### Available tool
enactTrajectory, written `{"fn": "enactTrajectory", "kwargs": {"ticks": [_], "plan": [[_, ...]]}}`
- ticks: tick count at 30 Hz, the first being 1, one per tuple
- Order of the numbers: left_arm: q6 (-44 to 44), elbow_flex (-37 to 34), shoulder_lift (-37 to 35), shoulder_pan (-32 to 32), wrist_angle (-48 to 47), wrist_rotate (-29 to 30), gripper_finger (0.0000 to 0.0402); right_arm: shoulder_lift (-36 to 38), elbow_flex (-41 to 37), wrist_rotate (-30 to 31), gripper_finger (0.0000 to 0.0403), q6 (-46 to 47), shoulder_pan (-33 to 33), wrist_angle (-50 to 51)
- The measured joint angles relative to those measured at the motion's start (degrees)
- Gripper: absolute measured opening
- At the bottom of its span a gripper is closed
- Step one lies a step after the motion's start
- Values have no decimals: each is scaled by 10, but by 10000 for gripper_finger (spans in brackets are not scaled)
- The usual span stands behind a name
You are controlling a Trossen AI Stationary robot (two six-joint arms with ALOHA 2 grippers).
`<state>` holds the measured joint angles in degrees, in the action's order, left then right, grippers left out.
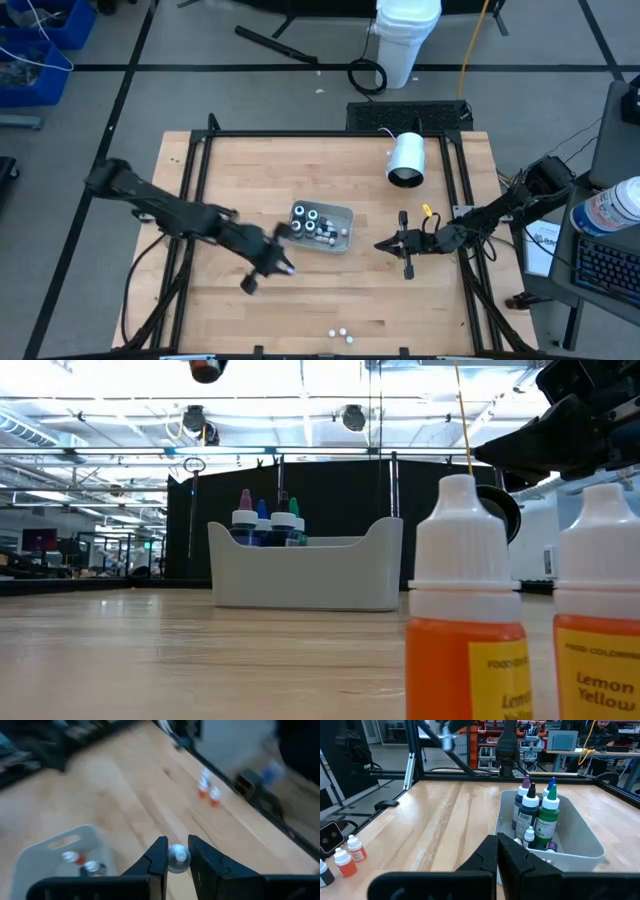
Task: Pick & Place food coloring
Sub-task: Put the red food coloring bottle into the gray bin
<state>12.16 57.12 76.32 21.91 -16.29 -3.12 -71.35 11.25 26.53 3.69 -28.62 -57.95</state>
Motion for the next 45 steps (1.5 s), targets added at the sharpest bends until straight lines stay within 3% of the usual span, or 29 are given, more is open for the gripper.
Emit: {"fn": "enactTrajectory", "kwargs": {"ticks": [6,9,12,18,27,31,37,45], "plan": [[-89,-210,-143,-23,219,47,63,0,0,2,0,-3,0,0],[-134,-260,-165,-32,260,79,63,0,0,3,0,-3,0,0],[-166,-265,-164,-36,263,106,64,0,0,3,0,-3,0,-1],[-170,-171,-84,-36,216,158,64,0,0,4,0,-3,1,-5],[-72,88,152,-63,107,187,65,0,0,4,0,-3,1,-4],[-73,161,244,-92,76,187,65,0,0,4,0,-3,1,-3],[-127,185,321,-133,56,188,65,0,0,4,0,-3,1,2],[-154,185,345,-151,56,212,65,0,0,4,0,-8,1,-13]]}}
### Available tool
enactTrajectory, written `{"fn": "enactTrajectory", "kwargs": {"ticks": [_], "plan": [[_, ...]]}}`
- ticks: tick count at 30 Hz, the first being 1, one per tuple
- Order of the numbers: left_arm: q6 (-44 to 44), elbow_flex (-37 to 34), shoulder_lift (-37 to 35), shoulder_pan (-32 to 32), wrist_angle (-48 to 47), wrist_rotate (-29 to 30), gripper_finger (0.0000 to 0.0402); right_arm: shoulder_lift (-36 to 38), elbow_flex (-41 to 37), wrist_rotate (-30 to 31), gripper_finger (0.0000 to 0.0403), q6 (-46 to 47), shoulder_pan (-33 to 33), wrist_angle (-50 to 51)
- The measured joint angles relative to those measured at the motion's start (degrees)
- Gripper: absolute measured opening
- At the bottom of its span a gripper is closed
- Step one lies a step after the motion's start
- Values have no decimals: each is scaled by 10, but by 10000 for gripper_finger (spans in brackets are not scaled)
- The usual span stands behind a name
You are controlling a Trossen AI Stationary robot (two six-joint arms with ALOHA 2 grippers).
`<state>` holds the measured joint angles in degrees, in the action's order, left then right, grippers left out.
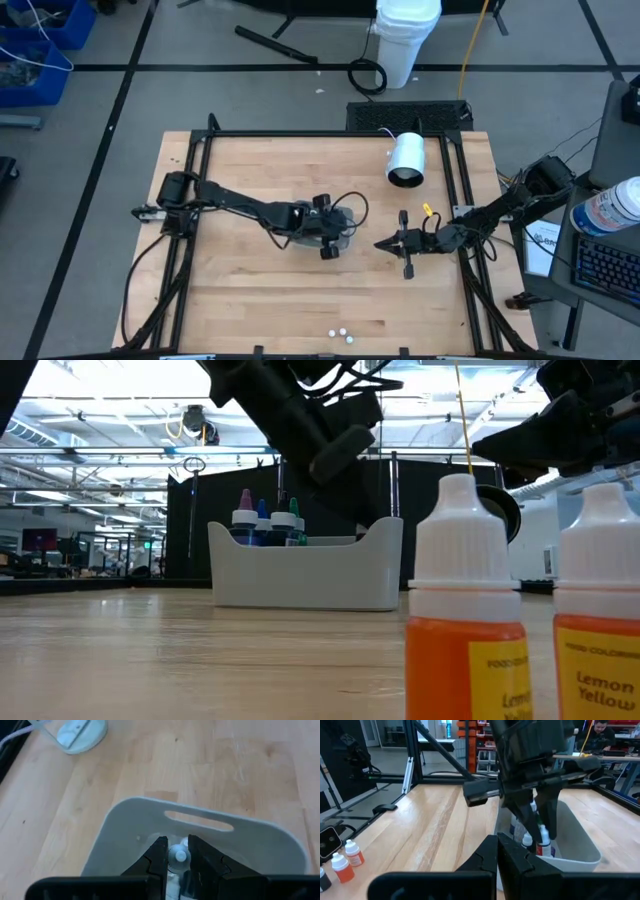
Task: Pick & Place food coloring
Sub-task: Put the red food coloring bottle into the gray bin
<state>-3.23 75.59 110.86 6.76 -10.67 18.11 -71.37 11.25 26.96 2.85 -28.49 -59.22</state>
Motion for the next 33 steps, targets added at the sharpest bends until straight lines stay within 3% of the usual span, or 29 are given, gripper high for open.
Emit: {"fn": "enactTrajectory", "kwargs": {"ticks": [6,13,33], "plan": [[-14,0,10,0,5,4,65,0,0,0,0,-3,0,-6],[36,0,11,6,-11,-25,65,0,0,0,0,-3,0,-10],[-9,0,34,-3,-17,-20,65,0,0,0,0,-1,0,-10]]}}
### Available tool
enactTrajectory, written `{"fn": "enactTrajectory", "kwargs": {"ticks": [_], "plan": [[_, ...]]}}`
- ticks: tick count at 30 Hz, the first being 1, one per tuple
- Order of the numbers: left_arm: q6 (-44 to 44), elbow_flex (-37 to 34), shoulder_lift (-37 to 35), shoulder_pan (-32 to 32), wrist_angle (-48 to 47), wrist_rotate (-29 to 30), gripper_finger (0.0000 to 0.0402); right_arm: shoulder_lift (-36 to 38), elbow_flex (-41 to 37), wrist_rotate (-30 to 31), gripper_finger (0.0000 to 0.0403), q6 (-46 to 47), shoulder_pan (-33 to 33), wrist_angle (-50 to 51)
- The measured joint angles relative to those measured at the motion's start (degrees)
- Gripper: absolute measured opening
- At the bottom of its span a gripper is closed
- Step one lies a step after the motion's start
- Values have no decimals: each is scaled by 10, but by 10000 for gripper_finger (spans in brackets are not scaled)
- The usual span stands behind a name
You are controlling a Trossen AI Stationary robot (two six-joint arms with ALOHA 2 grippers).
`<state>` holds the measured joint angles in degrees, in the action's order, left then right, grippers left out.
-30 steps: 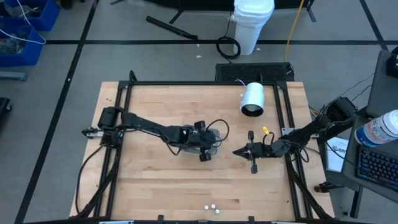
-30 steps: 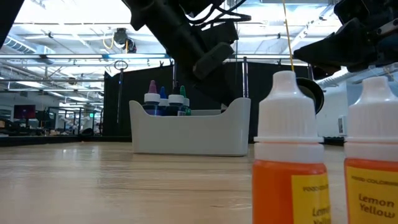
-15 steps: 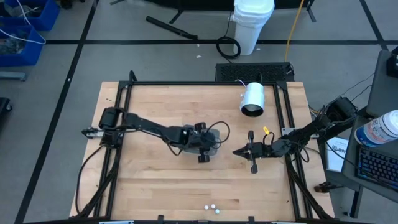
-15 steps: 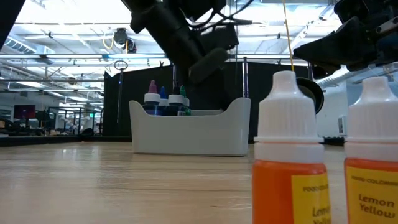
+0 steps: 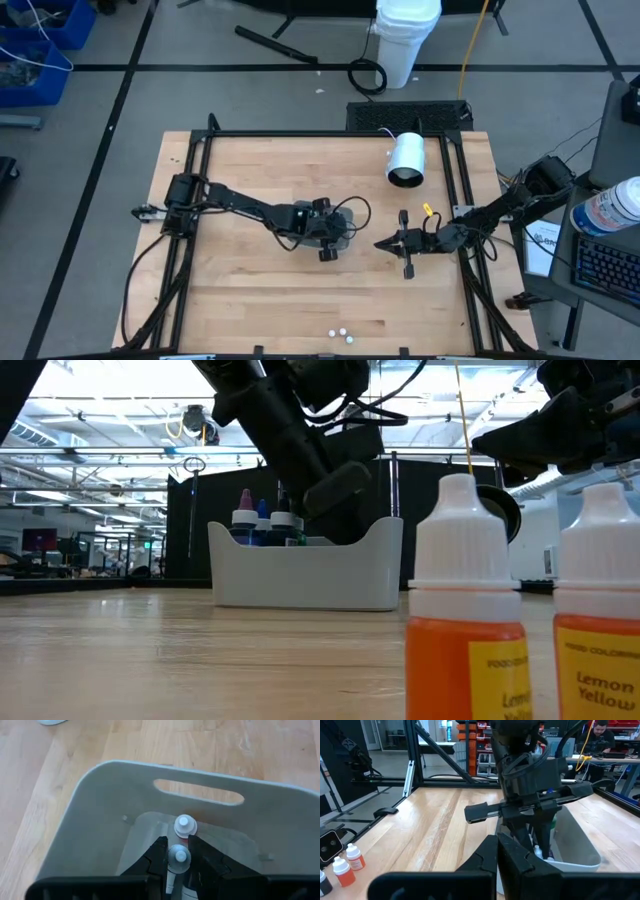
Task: Pick & Place food coloring
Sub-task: Put the red food coloring bottle into the gray bin
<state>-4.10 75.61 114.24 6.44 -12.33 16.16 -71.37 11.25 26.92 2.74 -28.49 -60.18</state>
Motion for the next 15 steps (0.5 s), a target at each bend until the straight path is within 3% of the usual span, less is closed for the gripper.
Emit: {"fn": "enactTrajectory", "kwargs": {"ticks": [8,15], "plan": [[6,0,0,0,1,2,72,0,0,0,0,0,0,0],[17,0,0,0,2,4,135,0,0,0,0,0,0,0]]}}
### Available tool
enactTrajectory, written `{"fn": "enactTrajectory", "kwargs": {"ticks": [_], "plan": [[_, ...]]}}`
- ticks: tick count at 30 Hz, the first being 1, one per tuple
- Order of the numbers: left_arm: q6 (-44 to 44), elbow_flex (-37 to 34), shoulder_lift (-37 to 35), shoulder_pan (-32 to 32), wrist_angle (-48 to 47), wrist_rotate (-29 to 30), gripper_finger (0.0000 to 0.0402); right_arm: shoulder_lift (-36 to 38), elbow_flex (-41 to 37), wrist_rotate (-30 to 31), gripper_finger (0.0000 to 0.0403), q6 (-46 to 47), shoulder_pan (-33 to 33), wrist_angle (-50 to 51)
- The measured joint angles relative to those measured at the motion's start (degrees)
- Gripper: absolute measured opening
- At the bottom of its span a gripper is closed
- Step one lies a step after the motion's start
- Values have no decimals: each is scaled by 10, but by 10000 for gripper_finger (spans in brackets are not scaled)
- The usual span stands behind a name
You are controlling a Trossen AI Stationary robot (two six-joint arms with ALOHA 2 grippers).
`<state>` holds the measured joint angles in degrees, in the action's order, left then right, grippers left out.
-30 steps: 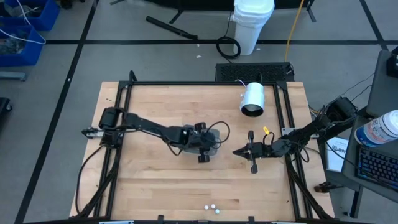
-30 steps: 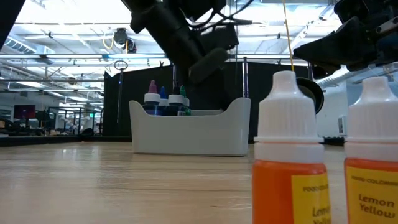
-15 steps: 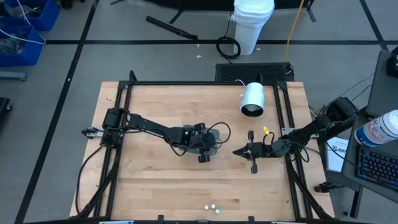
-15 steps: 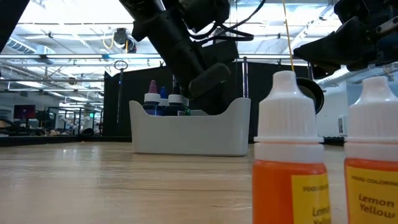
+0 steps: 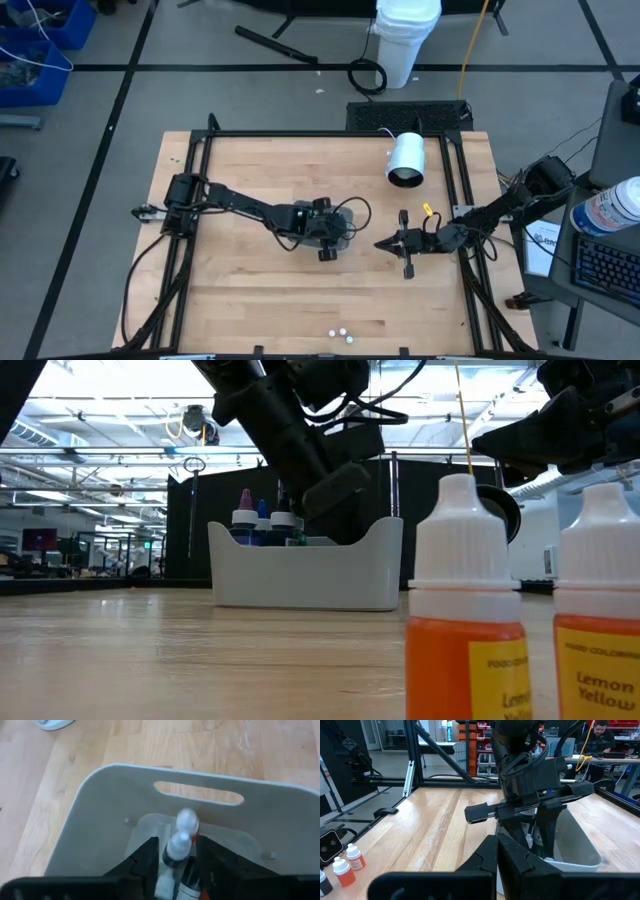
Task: Pick & Place food coloring
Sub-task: Put the red food coloring bottle into the gray bin, then put the blue food coloring bottle into the gray bin
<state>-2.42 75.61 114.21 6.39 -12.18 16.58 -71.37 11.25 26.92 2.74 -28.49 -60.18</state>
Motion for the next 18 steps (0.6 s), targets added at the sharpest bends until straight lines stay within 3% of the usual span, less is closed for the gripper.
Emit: {"fn": "enactTrajectory", "kwargs": {"ticks": [6,11,15,18], "plan": [[29,12,-47,6,-23,0,176,0,0,0,0,0,0,1],[66,7,-167,38,-86,-46,179,0,0,0,0,0,0,4],[67,-69,-304,55,-95,-38,148,0,0,0,0,-1,0,4],[35,-188,-433,61,-42,7,113,0,0,-2,0,6,-1,6]]}}
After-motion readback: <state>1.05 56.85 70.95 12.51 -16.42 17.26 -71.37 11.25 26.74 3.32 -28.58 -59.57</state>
